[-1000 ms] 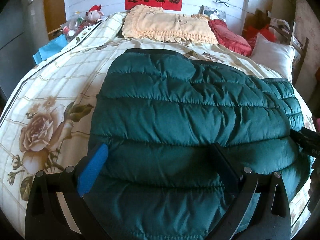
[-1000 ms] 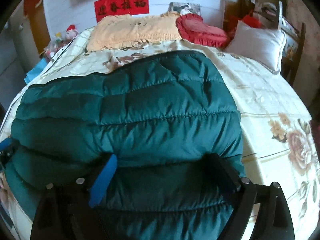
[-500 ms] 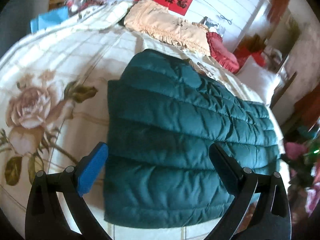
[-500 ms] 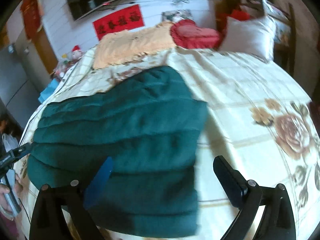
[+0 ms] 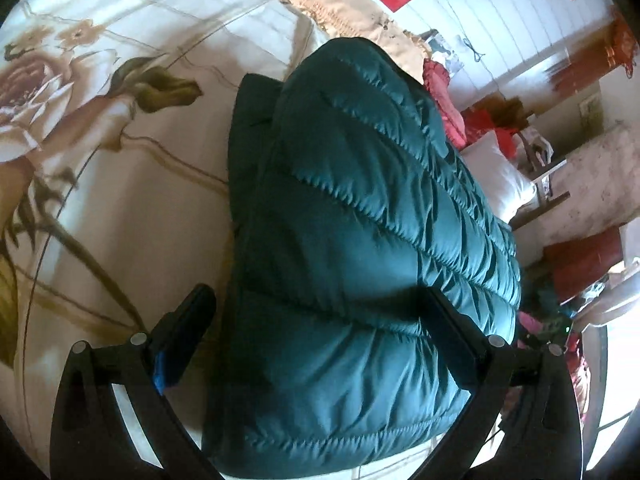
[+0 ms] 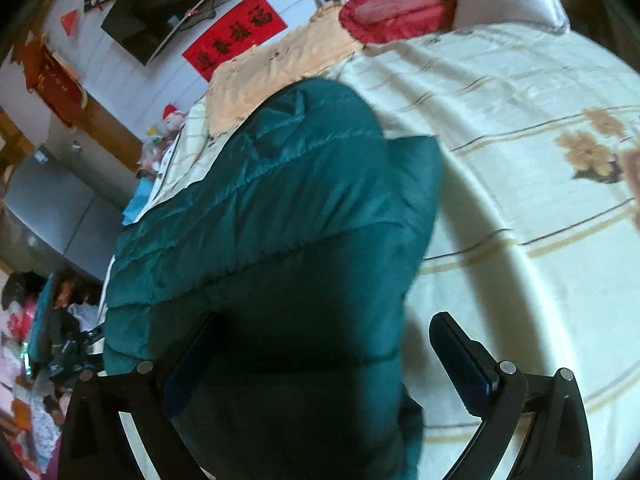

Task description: Fold large clothes

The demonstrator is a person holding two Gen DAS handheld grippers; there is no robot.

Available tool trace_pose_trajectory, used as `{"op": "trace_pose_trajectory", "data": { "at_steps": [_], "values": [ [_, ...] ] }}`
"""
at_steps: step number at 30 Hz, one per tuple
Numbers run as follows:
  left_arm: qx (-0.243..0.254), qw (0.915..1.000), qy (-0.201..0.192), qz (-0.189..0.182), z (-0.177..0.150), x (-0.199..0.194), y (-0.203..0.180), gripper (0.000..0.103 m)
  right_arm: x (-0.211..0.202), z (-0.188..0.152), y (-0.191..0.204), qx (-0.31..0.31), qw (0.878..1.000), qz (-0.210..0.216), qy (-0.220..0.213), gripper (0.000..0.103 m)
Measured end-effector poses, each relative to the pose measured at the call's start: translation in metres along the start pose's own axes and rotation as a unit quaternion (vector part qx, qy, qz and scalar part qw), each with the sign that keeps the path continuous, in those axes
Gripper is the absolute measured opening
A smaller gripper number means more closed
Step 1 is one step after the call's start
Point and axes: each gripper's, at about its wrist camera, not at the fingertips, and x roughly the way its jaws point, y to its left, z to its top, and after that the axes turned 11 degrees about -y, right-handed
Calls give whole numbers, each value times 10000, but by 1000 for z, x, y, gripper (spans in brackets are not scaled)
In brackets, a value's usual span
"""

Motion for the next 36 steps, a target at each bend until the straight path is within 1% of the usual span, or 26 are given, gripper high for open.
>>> {"op": "trace_pose_trajectory", "data": {
  "at_steps": [4, 9, 10, 11, 12, 13, 14, 16, 18, 19, 21, 24, 28, 31, 33, 35, 36],
  "values": [
    [75, 10000, -13, -17, 2, 7, -6, 102, 11, -3, 5, 59, 9996, 244, 159, 103],
    [186, 9998, 32, 66, 0, 12, -17, 102, 17, -9, 23, -207, 9996, -76, 197, 103],
    [185, 9998, -39, 67, -2, 10, -18, 98, 17, -8, 23, -207, 9996, -84, 195, 103],
    [205, 9997, -116, 39, -3, 8, -21, 95, 15, -8, 25, -240, 9995, -93, 166, 101],
    [278, 9994, -194, 56, -5, 7, -25, 88, 12, -8, 28, -304, 9994, -112, 110, 91],
    [366, 9990, -246, 75, -8, 4, -30, 83, 7, -10, 32, -385, 9992, -111, 26, 78],
    [417, 9987, -294, 62, -9, 2, -33, 80, 2, -11, 37, -429, 9990, -98, -31, 73],
    [452, 9983, -379, -4, -10, -5, -37, 65, -10, -10, 44, -420, 9990, -55, -142, 51],
    [431, 9980, -426, -158, -10, -17, -41, 56, -24, -8, 47, -326, 9991, 151, -223, 43],
    [428, 9978, -441, -247, -11, -25, -42, 54, -32, -7, 50, -329, 9989, 245, -244, 40],
    [471, 9975, -428, -322, -16, -38, -45, 54, -47, -10, 58, -434, 9982, 344, -225, 40],
    [505, 9974, -288, -429, -29, -60, -45, 54, -71, -21, 68, -531, 9974, 491, -73, 39],
    [412, 9977, -26, -537, -56, -85, -39, 54, -97, -41, 66, -320, 9973, 653, 108, 39],
    [275, 9975, 140, -629, -73, -102, -30, 54, -109, -61, 61, -155, 9971, 705, 251, 39],
    [253, 9977, 207, -590, -82, -107, -26, 54, -114, -71, 57, -60, 9969, 718, 303, 39],
    [331, 9981, 246, -452, -89, -107, -23, 56, -114, -79, 48, 111, 9974, 622, 350, 41],
    [381, 9983, 229, -370, -90, -105, -23, 62, -111, -80, 46, 101, 9981, 489, 358, 47]
  ]
}}
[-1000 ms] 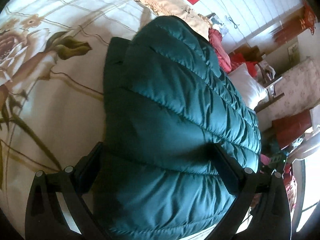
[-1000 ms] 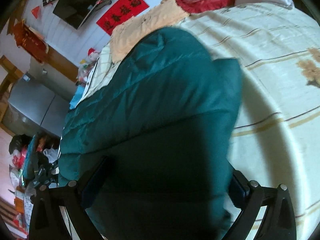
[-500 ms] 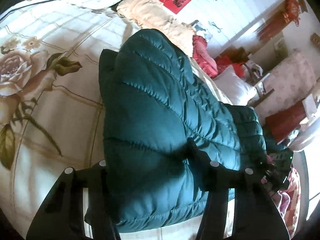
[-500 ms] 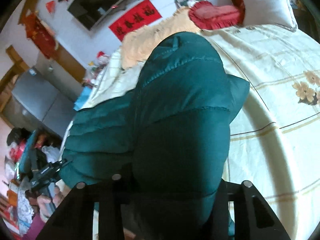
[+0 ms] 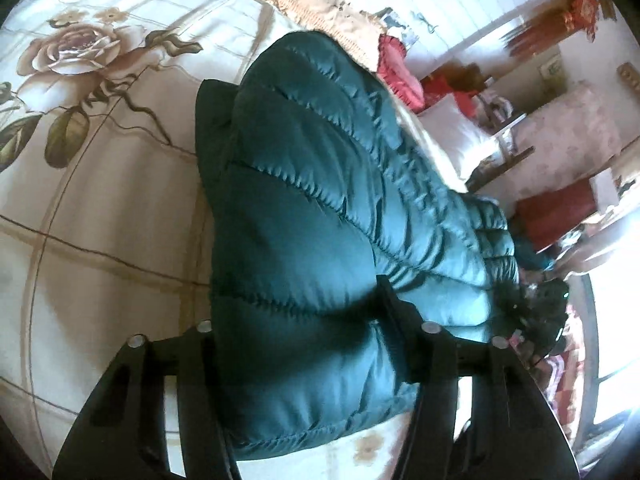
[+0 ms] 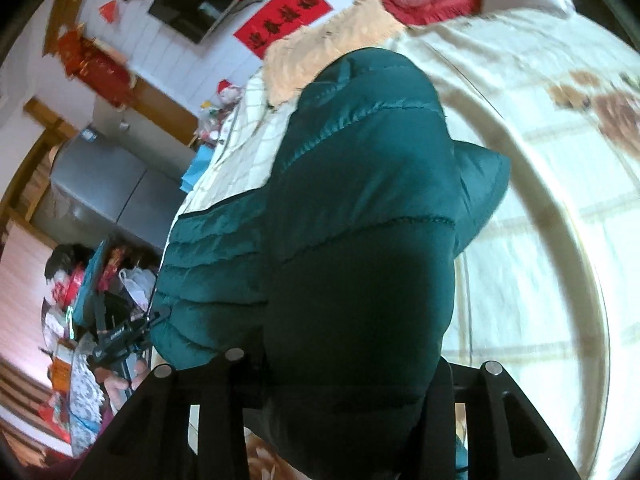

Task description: Fold large clothes

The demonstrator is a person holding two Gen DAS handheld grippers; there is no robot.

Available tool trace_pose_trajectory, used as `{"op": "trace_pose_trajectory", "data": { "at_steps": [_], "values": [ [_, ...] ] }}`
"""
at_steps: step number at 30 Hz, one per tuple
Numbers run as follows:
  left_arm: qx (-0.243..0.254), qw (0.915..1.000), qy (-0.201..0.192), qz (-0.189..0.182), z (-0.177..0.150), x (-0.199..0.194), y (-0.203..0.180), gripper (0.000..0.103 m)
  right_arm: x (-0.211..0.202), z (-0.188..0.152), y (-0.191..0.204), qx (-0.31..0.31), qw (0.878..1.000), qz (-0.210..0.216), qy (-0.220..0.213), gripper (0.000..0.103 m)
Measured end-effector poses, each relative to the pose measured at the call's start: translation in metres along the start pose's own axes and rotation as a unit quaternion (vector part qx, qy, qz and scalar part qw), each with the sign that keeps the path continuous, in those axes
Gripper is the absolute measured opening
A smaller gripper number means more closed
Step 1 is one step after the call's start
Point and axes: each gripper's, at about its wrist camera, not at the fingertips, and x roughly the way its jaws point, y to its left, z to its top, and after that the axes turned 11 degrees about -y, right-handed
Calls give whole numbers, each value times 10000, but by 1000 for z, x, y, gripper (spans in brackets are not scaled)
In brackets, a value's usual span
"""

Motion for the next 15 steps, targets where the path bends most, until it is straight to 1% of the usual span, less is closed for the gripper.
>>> {"op": "trace_pose_trajectory", "data": {
  "at_steps": [1, 2, 3, 4, 7, 9, 10, 11, 12, 13, 15],
  "values": [
    [2, 10000, -8, 99, -2, 3, 1, 71, 4, -1, -1, -196, 9990, -404, -15, 60],
    [-29, 9999, -24, 147, -3, 4, 3, 74, 10, -2, -1, -471, 9952, -853, -30, 66],
    [-59, 9998, -57, 192, -4, 3, 6, 79, 14, -2, -2, -594, 9925, -1063, -38, 73],
    [-68, 9995, -113, 286, -5, 2, 6, 82, 16, -2, -1, -645, 9908, -1189, -67, 76],
    [-4, 9989, -159, 443, -5, -6, 7, 83, 8, 4, 11, -891, 9831, -1583, -227, 76],
    [138, 9974, -292, 645, -4, -19, 5, 83, -4, 7, 19, -1138, 9754, -1851, -365, 76],
    [300, 9947, -428, 890, -4, -29, 0, 83, -12, 9, 23, -1237, 9705, -2021, -455, 76],
    [450, 9916, -548, 1081, -3, -35, -4, 83, -19, 9, 25, -1284, 9676, -2106, -545, 76],
    [614, 9880, -694, 1236, -4, -41, -9, 83, -26, 10, 28, -1312, 9661, -2126, -655, 76],
    [861, 9814, -940, 1436, -5, -52, -17, 83, -30, 11, 36, -1333, 9655, -2117, -723, 76],
    [1091, 9736, -1171, 1629, -9, -62, -27, 83, -37, 7, 48, -1444, 9627, -2136, -815, 76]
  ]
}}
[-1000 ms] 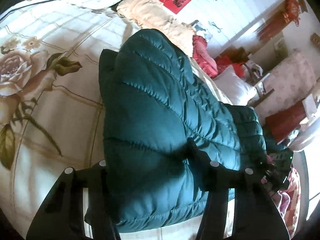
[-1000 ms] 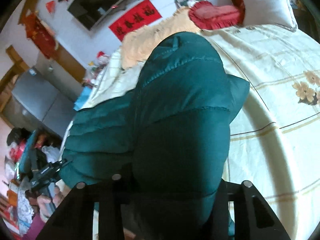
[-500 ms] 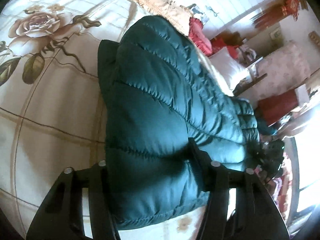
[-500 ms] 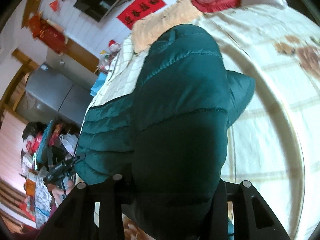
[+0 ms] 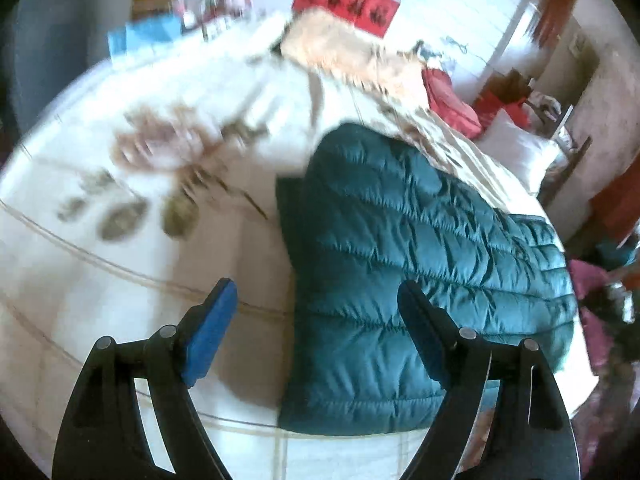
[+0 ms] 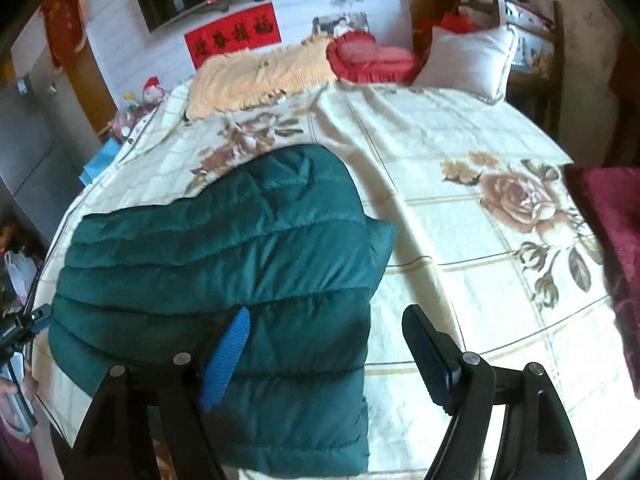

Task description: Fold large clothes

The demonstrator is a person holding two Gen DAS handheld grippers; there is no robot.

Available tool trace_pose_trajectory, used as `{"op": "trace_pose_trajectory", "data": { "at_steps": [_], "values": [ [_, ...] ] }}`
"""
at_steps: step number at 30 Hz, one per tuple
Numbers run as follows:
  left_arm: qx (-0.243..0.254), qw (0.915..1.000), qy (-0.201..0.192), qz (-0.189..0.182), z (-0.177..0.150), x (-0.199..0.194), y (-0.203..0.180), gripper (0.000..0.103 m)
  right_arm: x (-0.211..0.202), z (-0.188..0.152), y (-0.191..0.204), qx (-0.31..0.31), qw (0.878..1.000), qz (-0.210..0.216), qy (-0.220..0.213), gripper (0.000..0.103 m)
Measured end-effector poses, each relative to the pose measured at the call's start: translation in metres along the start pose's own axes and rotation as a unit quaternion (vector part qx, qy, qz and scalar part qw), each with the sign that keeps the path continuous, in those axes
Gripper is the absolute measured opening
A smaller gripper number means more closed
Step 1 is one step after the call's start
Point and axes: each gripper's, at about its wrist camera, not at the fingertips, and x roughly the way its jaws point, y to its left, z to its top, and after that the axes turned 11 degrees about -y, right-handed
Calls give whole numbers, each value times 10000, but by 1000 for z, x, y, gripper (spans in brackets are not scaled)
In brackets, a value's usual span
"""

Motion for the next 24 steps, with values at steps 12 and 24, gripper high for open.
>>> {"op": "trace_pose_trajectory", "data": {
  "at_steps": [12, 24],
  "values": [
    [524, 9952, -707, 419, -23, -45, -68, 83, -56, -32, 90, -465, 9955, -60, -826, 92],
    [1051, 9905, -823, 319, -48, -55, -125, 83, -62, -55, 127, -343, 9949, -63, -942, 94]
  ]
}}
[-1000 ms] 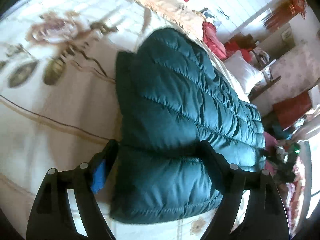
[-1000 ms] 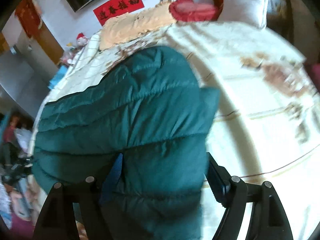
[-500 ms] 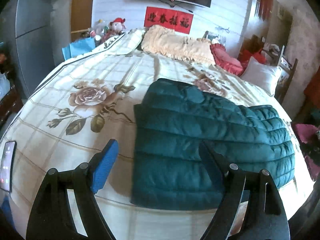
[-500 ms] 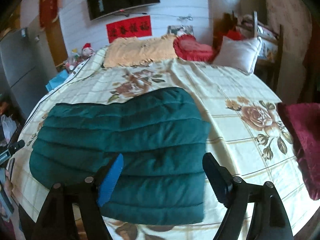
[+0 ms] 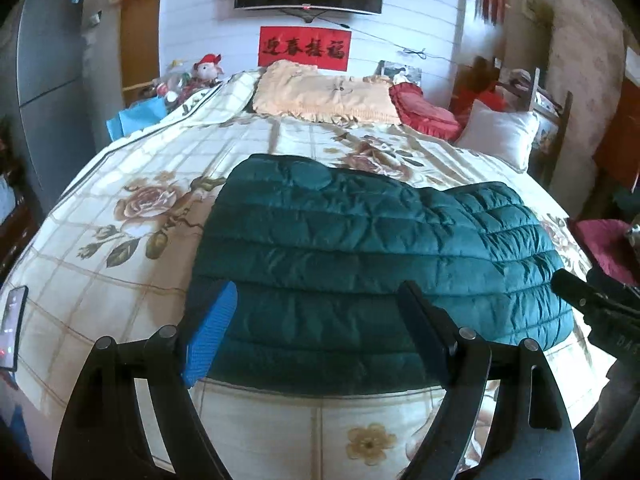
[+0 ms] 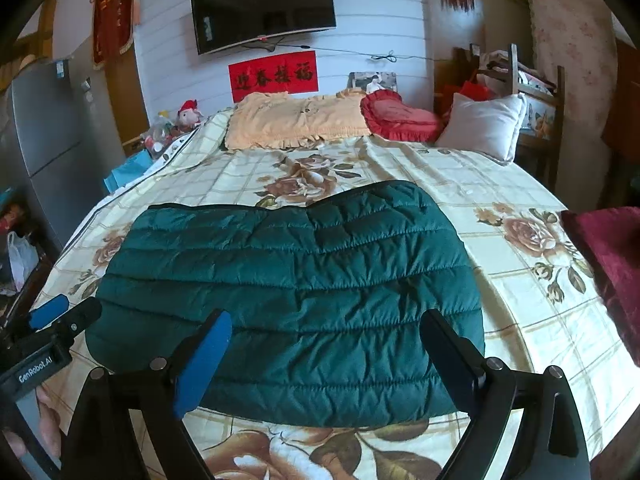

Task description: Fold large clothes

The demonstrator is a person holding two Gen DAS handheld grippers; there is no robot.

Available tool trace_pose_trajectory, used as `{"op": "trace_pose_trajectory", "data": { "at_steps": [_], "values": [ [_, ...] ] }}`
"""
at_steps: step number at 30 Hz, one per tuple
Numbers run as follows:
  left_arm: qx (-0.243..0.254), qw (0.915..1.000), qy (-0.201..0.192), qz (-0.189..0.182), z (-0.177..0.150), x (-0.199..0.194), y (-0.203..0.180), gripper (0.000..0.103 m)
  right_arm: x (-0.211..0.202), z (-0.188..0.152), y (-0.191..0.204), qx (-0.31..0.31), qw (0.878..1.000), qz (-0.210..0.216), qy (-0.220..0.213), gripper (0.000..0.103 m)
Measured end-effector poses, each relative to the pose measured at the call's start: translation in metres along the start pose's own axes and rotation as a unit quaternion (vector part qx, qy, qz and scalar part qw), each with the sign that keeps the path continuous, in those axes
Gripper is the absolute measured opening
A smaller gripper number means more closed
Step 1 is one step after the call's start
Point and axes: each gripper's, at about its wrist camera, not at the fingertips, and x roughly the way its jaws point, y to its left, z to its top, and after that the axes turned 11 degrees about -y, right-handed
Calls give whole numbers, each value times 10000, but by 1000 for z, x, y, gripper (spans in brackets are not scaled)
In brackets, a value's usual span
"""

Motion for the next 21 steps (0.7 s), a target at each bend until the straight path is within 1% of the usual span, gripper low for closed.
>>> {"op": "trace_pose_trajectory", "data": {
  "at_steps": [6, 9, 11, 17, 21],
  "values": [
    [250, 9995, -192, 63, 0, -6, -12, 83, -4, -2, 5, -66, 9999, -45, -67, 94],
    [195, 9995, -225, 44, 1, -8, -12, 83, -4, -2, 7, -63, 9999, -29, -78, 94],
    [180, 9995, -250, 97, 2, -8, -11, 83, -4, -2, 8, -57, 9999, -21, -85, 94],
    [240, 9994, -221, 148, 2, -5, -12, 83, -5, -1, 10, -44, 9999, -13, -117, 94],
    [241, 9994, -236, 119, 2, -5, -13, 83, -3, -2, 11, -54, 10000, -14, -79, 94]
  ]
}}
